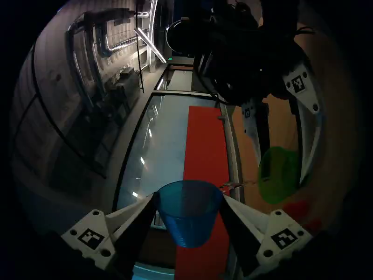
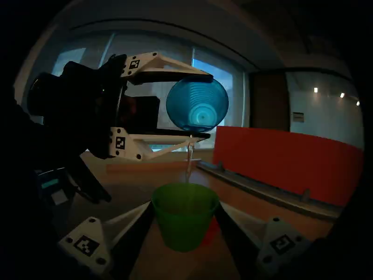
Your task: Pour water
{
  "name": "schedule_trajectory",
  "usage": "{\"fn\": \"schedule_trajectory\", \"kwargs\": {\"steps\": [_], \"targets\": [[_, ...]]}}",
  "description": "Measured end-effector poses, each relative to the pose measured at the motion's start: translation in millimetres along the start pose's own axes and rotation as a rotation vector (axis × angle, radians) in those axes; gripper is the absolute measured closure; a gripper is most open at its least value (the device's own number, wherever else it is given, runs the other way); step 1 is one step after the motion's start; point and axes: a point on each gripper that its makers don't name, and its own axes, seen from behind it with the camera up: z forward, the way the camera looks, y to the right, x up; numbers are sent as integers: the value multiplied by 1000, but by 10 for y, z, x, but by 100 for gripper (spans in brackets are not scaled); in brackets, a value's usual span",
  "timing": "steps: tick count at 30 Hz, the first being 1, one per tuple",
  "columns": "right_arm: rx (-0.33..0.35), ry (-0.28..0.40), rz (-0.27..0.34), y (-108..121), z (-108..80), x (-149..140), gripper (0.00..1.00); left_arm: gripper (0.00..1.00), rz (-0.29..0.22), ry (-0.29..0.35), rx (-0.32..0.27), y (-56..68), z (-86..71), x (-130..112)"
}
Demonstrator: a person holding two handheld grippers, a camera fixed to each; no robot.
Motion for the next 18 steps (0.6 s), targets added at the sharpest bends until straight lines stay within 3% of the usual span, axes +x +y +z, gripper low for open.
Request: {"fn": "schedule_trajectory", "kwargs": {"steps": [18], "targets": [[-3, 0, -5, 0, -4, 27, 9, 11, 49, 7, 7, -2, -29, 59]]}}
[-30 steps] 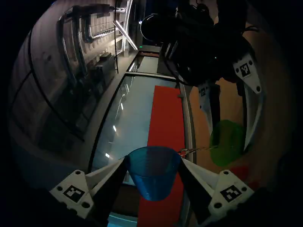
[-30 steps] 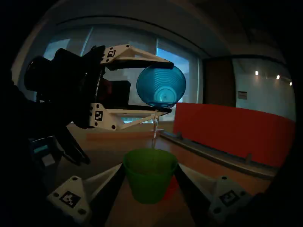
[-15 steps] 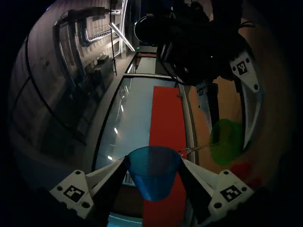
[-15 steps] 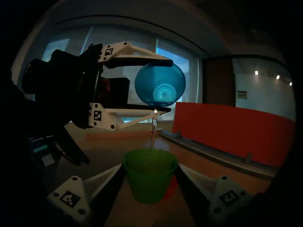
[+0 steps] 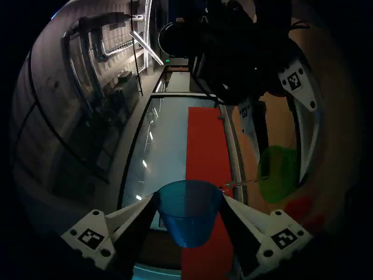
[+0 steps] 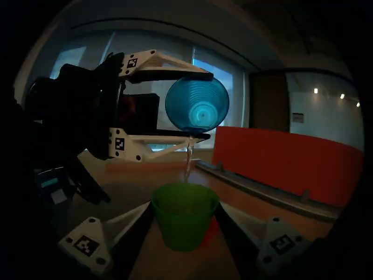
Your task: Pour water
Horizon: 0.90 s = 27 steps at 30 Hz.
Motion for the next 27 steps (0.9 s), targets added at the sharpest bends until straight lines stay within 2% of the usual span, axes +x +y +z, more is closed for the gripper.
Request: {"fn": "schedule_trajectory", "kwargs": {"steps": [8, 27], "targets": [[-5, 3, -1, 15, -20, 0, 9, 11, 28, 2, -1, 24, -5, 47], [-12, 14, 5, 64, -57, 44, 9, 11, 140, 6, 19, -32, 81, 101]]}}
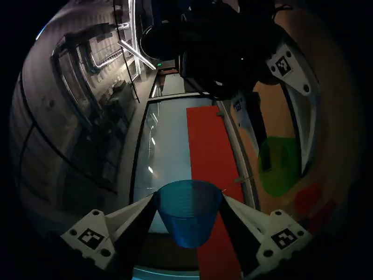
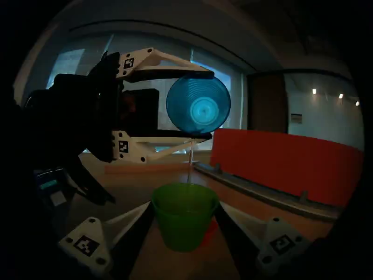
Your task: Pour water
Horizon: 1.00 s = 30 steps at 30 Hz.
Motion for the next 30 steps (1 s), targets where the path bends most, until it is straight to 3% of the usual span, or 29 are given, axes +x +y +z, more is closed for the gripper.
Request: {"fn": "schedule_trajectory", "kwargs": {"steps": [11, 20, 23, 30], "targets": [[-5, 4, 5, 32, 5, -6, 9, 11, 59, 8, 14, -45, -4, 41], [-4, 6, 8, 28, 16, 2, 9, 11, 34, 15, 21, -76, -5, 51], [-5, 5, 7, 25, 20, 4, 9, 11, 14, 14, 18, -55, 6, 39], [-11, 5, 8, 33, 10, 11, 10, 11, -145, 5, 18, -23, 22, -70]]}}
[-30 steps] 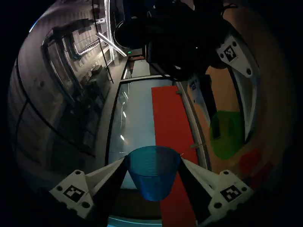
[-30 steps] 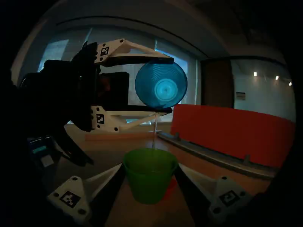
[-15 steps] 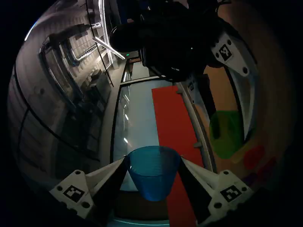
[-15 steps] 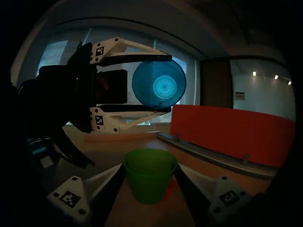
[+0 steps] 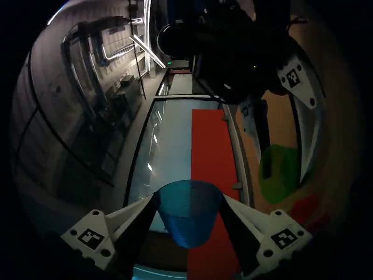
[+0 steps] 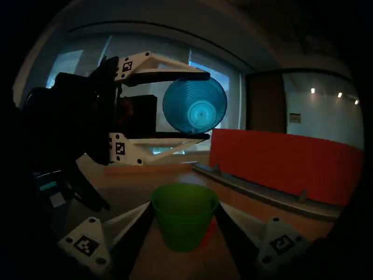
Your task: Pour water
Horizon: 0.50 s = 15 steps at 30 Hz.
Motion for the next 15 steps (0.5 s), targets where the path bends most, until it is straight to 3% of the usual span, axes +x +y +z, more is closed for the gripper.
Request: {"fn": "schedule_trajectory", "kwargs": {"steps": [15], "targets": [[-18, 8, 2, 37, -20, 41, 10, 11, -501, -12, 29, 26, -34, -271]]}}
